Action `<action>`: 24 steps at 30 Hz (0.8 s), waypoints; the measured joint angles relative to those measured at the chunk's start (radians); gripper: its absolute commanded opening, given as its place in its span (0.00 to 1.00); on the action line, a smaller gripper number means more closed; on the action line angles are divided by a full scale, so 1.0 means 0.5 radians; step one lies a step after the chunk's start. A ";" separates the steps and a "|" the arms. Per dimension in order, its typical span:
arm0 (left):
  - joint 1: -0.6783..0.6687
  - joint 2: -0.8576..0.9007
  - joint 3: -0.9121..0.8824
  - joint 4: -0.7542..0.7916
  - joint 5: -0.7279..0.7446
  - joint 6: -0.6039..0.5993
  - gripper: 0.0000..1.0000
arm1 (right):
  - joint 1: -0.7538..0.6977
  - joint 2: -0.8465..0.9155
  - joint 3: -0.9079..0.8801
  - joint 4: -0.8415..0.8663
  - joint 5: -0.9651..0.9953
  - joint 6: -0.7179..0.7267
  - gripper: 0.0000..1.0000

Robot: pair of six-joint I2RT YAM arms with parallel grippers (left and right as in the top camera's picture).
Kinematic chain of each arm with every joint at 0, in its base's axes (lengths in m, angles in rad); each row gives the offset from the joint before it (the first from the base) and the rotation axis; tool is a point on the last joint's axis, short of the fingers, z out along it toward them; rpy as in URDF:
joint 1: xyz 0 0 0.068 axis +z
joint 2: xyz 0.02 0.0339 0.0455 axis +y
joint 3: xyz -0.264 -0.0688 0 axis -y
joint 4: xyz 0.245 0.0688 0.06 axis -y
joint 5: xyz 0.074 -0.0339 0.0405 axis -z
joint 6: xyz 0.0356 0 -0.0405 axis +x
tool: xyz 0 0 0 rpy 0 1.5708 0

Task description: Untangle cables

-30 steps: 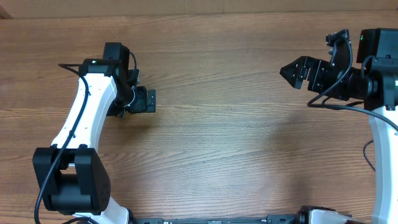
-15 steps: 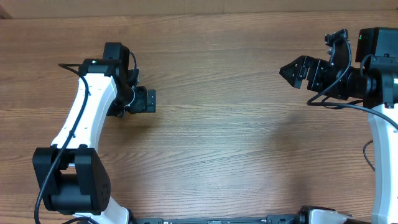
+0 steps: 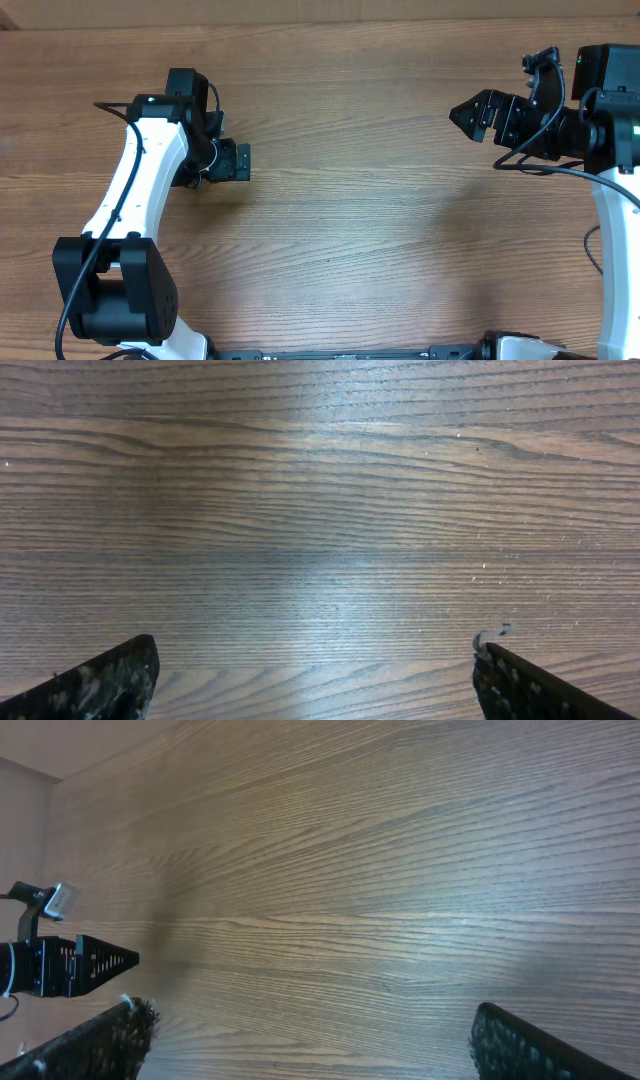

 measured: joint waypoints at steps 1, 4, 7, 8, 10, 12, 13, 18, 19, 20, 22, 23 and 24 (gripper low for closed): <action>0.000 0.000 0.001 -0.001 0.000 -0.001 1.00 | 0.000 0.000 -0.001 0.000 0.000 0.000 1.00; 0.000 0.000 0.001 0.000 0.000 0.000 1.00 | 0.000 0.000 0.000 0.000 0.000 0.000 1.00; 0.000 0.000 0.001 0.000 0.000 -0.001 0.99 | 0.000 0.000 0.000 -0.001 0.000 0.000 1.00; 0.000 0.000 0.000 -0.001 0.000 0.000 1.00 | -0.001 0.000 0.000 0.000 0.000 0.001 1.00; 0.000 0.000 0.001 -0.001 0.000 0.000 0.99 | -0.001 0.000 -0.001 0.000 0.000 0.000 1.00; 0.000 0.000 0.000 0.000 0.000 -0.001 1.00 | 0.000 0.000 0.000 0.001 0.000 0.001 1.00; 0.000 0.000 0.000 -0.001 0.000 0.000 0.99 | 0.000 0.000 -0.001 0.000 0.000 0.000 1.00; 0.000 0.000 0.000 0.000 0.000 0.000 1.00 | -0.001 0.000 0.000 0.000 0.000 0.000 1.00; 0.000 0.000 0.000 0.000 0.000 0.000 1.00 | 0.000 0.000 0.000 0.001 0.000 0.000 1.00; 0.000 0.000 0.000 -0.001 0.000 0.000 1.00 | 0.000 0.000 -0.001 -0.001 0.000 -0.001 1.00; -0.005 0.000 0.000 -0.001 0.000 0.000 1.00 | 0.000 0.000 0.000 0.001 0.000 0.000 1.00; -0.010 -0.001 0.000 -0.001 0.000 0.000 1.00 | 0.000 0.000 0.000 0.000 0.000 0.000 1.00; -0.019 -0.003 0.000 0.000 -0.001 -0.001 0.99 | 0.000 0.000 -0.001 0.001 -0.001 0.000 1.00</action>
